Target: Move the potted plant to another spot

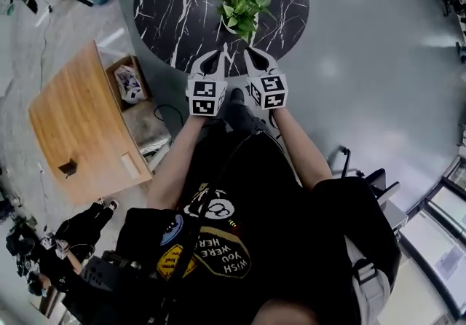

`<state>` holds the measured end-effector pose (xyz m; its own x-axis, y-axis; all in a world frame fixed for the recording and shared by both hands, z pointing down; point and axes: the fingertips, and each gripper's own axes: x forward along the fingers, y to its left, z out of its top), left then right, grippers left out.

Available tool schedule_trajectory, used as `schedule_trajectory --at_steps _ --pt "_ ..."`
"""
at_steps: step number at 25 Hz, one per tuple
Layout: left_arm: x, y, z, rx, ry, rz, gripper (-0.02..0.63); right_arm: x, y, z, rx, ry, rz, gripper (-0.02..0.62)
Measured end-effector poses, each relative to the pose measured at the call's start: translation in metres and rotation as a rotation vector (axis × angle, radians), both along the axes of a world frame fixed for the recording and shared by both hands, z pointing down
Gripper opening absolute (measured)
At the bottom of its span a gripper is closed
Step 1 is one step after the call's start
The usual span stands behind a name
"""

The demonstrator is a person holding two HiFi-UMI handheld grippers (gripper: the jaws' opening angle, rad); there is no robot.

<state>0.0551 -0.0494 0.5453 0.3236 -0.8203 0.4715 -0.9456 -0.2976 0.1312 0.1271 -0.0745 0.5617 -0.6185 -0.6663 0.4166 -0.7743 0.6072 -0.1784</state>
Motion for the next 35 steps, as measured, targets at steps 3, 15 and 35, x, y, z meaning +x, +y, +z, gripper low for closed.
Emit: schedule_trajectory --at_steps 3,15,35 --pt "-0.008 -0.022 0.01 -0.01 -0.008 -0.022 0.005 0.001 -0.03 0.044 -0.006 0.02 -0.007 0.123" --pt "-0.03 -0.074 0.073 -0.043 0.057 -0.027 0.005 -0.03 -0.106 0.164 -0.015 0.087 0.025 0.511" --pt "-0.063 -0.078 0.087 -0.067 0.126 -0.068 0.004 -0.056 -0.159 0.186 0.02 0.197 0.092 0.43"
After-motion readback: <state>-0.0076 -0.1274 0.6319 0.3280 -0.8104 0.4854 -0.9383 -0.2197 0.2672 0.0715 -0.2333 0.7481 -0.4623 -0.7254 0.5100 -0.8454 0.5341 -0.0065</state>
